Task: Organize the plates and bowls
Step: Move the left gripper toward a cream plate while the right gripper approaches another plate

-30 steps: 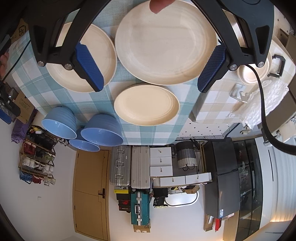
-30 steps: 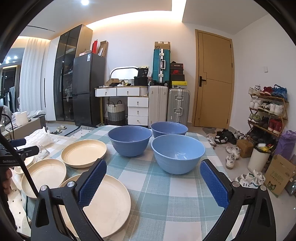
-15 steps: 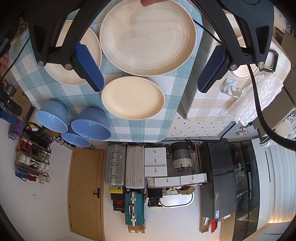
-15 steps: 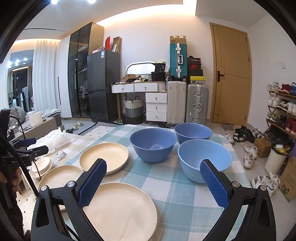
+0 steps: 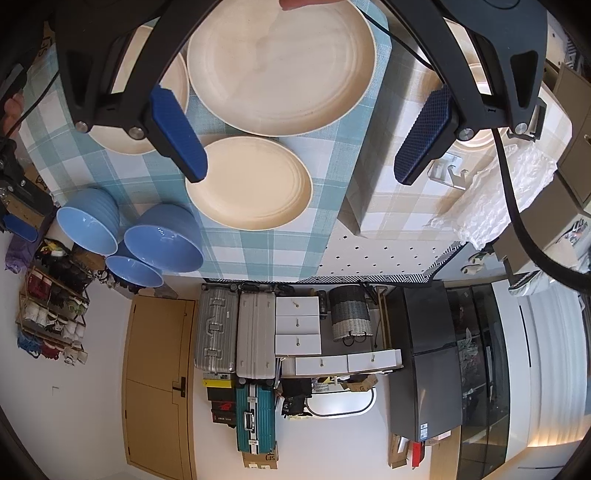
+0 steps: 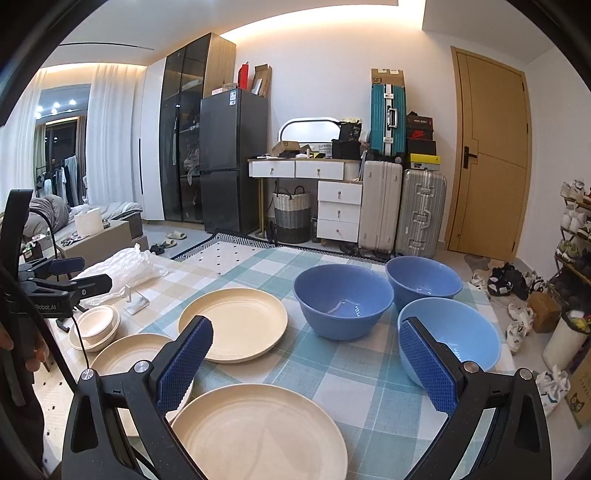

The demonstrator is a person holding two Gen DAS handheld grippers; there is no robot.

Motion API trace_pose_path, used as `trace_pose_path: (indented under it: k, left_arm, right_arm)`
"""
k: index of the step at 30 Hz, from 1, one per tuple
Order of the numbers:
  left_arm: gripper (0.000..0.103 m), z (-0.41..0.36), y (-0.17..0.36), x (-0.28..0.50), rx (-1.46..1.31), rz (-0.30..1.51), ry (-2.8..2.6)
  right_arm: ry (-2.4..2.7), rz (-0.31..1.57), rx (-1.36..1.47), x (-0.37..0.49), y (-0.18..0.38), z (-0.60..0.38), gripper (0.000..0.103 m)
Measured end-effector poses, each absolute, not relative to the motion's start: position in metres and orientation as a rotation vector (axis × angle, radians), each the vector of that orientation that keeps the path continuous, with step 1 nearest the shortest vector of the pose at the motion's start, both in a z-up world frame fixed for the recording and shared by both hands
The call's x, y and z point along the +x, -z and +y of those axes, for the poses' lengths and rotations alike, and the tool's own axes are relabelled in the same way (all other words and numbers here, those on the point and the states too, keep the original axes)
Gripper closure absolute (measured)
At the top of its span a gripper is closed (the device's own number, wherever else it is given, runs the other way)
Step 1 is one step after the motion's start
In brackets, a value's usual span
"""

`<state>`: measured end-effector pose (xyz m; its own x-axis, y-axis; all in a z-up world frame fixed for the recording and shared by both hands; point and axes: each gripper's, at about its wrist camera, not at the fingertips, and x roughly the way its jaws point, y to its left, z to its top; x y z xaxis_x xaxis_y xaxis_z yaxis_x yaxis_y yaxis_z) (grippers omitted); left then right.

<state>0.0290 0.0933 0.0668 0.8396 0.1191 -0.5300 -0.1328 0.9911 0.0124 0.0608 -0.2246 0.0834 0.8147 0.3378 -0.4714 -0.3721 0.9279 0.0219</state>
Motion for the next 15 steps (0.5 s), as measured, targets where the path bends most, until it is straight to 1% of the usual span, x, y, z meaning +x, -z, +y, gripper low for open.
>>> trace_pose_path:
  k: [15]
  left_arm:
    - [0.002,0.106,-0.078,0.074,-0.042,0.613,-0.087]
  right_arm:
    - [-0.434,0.569,-0.115,0.108,-0.058,-0.19,0.0]
